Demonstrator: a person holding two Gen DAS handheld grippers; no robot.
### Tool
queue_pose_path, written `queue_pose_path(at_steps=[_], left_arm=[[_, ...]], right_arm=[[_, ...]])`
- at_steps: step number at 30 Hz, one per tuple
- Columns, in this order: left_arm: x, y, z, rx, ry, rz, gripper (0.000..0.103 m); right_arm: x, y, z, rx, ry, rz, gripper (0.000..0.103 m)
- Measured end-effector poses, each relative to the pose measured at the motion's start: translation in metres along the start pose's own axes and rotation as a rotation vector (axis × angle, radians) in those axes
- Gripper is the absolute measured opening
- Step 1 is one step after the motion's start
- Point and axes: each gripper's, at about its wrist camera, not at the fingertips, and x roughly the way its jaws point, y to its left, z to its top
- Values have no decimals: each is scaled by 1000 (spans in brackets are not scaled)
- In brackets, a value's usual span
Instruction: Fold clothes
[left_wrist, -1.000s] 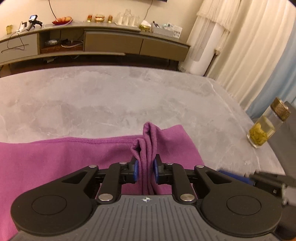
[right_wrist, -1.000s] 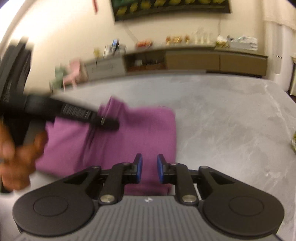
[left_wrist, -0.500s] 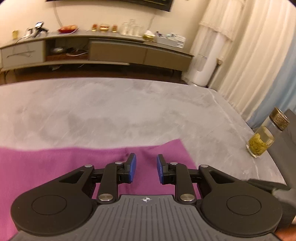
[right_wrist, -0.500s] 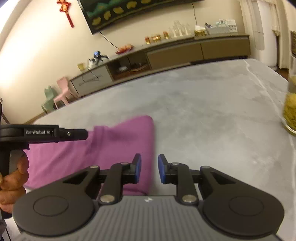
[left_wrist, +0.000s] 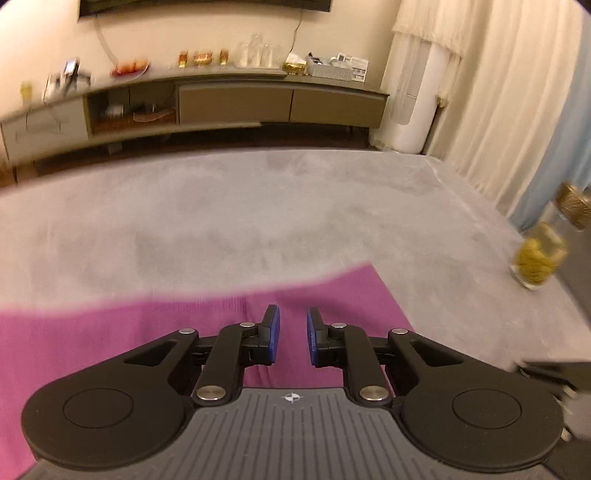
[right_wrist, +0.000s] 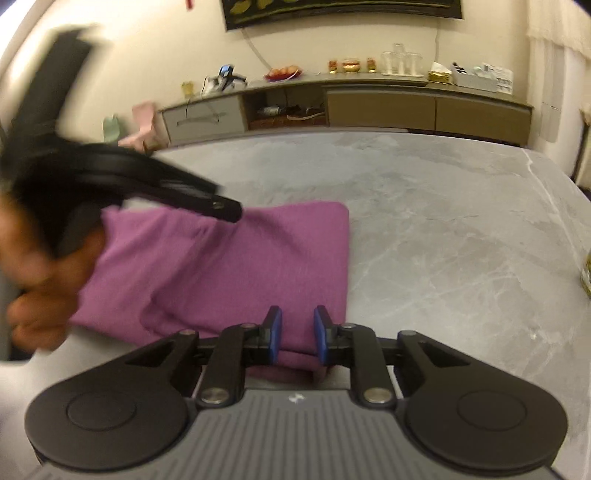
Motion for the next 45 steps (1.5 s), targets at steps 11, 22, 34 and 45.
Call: queue_pose_path(at_steps=[11,22,34,45], left_arm=[[-8,19,-9,-111,-36,30,28],[-24,6,-8,-92,-106,17,10],[-22,26,-30,-86,-66,176,11],[-22,28,-32,-39,-61,167,15]], right_arm=[[-24,-11,3,114,-70,-63,43],[-13,-14,2,217,-52,-96,43],[16,25,-1,62,10,-75,19],[58,25,55,0,-65,-85,19]])
